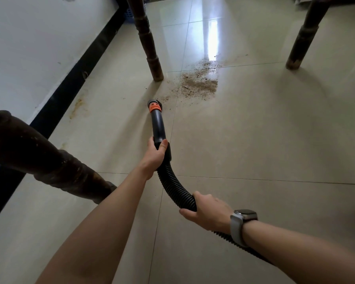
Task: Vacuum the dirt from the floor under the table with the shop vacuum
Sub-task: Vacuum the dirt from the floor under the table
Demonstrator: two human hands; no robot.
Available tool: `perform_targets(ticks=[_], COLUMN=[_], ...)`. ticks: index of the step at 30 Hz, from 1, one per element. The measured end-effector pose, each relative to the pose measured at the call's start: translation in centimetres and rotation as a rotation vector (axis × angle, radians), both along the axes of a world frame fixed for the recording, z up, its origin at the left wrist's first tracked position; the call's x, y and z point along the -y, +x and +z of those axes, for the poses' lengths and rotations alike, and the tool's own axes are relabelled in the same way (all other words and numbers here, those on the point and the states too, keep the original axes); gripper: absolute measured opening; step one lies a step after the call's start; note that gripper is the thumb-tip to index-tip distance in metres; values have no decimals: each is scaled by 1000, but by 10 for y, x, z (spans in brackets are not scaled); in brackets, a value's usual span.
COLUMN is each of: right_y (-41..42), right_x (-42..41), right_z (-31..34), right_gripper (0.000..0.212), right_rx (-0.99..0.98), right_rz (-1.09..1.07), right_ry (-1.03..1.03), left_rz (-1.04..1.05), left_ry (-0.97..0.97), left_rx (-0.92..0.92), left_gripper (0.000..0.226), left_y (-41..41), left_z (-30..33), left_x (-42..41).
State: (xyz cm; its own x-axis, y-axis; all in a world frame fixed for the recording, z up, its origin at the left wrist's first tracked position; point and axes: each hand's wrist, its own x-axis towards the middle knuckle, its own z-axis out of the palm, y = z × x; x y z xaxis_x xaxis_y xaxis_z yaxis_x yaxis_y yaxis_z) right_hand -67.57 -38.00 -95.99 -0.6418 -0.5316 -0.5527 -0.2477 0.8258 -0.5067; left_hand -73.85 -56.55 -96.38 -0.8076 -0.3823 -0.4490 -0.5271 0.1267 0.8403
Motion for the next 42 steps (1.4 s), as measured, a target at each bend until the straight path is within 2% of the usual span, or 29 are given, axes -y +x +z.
perform_targets(ticks=[19,31,42], right_y=[17,0,8], right_x=[-16,-18,-29], right_z=[2,-5,-6], right_gripper=[44,46,46], right_rx=[26,45,14], right_rz=[23,-49,-23], right_ry=[0,-5,19], left_rz=[-71,-100,-103], left_ry=[-20,-43,7], left_rx=[-4,12,-7], left_gripper=[48,46,49], left_y=[14,-12,3], left_z=[0,6,5], left_x=[-18,-26,-37])
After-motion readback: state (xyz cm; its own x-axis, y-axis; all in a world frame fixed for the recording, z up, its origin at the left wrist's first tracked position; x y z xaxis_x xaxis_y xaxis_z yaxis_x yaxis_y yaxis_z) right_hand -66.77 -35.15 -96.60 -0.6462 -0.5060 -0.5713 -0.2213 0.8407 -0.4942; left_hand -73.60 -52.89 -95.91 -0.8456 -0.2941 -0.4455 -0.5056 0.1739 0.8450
